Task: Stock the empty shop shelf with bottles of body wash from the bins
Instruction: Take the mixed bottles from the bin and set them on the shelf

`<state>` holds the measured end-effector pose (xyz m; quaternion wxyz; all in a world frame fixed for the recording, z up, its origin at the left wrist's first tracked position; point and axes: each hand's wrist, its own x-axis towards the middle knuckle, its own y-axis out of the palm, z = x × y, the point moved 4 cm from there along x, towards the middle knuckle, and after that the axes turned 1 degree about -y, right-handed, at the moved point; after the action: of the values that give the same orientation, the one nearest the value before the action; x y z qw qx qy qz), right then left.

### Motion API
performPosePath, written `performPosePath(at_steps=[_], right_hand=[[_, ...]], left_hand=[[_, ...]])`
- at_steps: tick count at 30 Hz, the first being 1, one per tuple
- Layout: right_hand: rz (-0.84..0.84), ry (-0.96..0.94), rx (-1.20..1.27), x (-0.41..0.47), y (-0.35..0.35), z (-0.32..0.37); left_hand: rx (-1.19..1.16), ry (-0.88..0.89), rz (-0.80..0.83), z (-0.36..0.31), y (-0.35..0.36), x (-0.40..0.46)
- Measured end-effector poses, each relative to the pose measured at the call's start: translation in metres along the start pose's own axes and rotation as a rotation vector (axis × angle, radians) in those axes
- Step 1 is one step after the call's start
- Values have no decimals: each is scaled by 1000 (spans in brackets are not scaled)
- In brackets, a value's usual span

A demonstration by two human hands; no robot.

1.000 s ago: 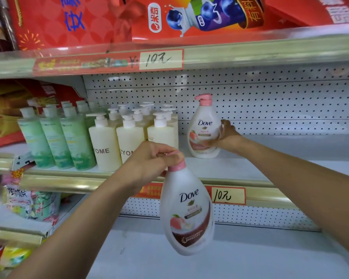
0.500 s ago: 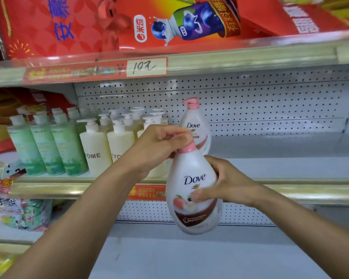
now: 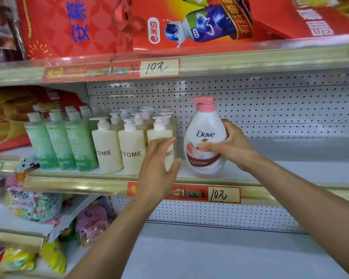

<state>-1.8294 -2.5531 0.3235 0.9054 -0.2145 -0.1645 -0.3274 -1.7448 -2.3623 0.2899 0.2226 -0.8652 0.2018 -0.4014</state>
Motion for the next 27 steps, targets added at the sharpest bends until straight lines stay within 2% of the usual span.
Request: performPosePath(at_steps=[4,7,10,13,18,24,27], right_hand=[[-1,53,-17,7,7,-22],[67,87,-8,12,5,-26],[199,112,-129,10,3,-29],[97,168,-313,0,-2,-40],[70,170,-287,0,5,-42],[79,189,-388,-3,12,-36],[11,125,-606,-18,14,-23]], left_hand=[[-74,-85,190,-1,28,-1],[-158,-164,248,-5,40,4],[-246,-226,272,-8,46,6],[-304,-259,266,-4,51,5],[-320,-292,233,-1,58,8],[-287,-254,270,0,53,4],[-106,-99,251,-4,39,-5]])
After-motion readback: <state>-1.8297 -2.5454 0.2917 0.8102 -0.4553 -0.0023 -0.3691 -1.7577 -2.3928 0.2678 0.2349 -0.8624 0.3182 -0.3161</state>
